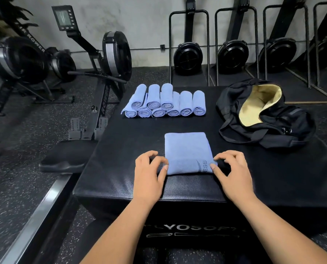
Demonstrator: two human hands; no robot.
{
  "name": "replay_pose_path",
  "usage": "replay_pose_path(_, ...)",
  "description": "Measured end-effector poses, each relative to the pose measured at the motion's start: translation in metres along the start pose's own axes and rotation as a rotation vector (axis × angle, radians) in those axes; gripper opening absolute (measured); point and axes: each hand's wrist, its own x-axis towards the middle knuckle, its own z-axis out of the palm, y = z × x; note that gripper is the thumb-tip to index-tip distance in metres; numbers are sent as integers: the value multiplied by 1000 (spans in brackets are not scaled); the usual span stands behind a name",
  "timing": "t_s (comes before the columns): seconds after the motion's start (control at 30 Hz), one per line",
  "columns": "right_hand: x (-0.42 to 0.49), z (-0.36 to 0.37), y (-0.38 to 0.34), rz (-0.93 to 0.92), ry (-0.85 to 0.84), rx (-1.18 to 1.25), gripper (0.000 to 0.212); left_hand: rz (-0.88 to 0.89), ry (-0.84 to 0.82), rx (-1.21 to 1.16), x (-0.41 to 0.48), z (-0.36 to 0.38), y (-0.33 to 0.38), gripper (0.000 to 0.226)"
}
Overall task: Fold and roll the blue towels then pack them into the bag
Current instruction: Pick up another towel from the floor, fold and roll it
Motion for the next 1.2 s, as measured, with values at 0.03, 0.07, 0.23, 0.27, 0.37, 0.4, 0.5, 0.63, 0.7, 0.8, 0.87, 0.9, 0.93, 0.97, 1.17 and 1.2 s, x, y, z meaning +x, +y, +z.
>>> replay_pose_path(0.03,0,0,1,-17,3,-1,24,9,6,12,0,1,0,13)
replay_pose_path(0.07,-1,1,1,-31,10,-10,22,10,17,23,-1,2,-1,12)
replay_pose_path(0.23,-2,6,1,-45,12,-154,25,-8,6,95,-1,5,-1,23)
replay_pose_path(0.27,-3,6,1,-46,-9,-191,30,2,-18,122,-1,5,-2,30)
replay_pose_path(0.37,-2,7,3,-59,-56,-279,45,26,-59,170,2,6,-5,43)
replay_pose_path(0.4,-2,6,4,-57,-59,-281,45,22,-56,161,2,6,-7,41)
replay_pose_path(0.5,1,6,6,-31,-70,-248,37,-19,-53,111,4,6,-10,33)
replay_pose_path(0.63,4,5,6,-4,-87,-194,29,-41,-37,31,4,5,-11,26)
replay_pose_path(0.7,4,4,7,12,-89,-144,24,-53,-45,0,3,4,-9,25)
replay_pose_path(0.8,4,2,8,44,-82,-56,6,-68,-56,-22,3,2,-7,34)
replay_pose_path(0.87,3,0,5,52,-77,-31,14,-76,-65,-29,3,1,-5,38)
replay_pose_path(0.9,2,0,4,60,-78,-26,17,-82,-66,-30,4,1,-5,36)
replay_pose_path(0.93,2,0,2,66,-80,-27,17,-94,-64,-31,4,1,-5,32)
replay_pose_path(0.97,2,0,1,66,-74,-38,12,-109,-57,-34,5,1,-4,25)
replay_pose_path(1.17,-1,-4,-4,-22,-14,23,25,-44,3,-66,4,-2,0,25)
replay_pose_path(1.2,-3,-3,-4,-51,-5,17,20,-35,5,-72,2,-2,0,23)
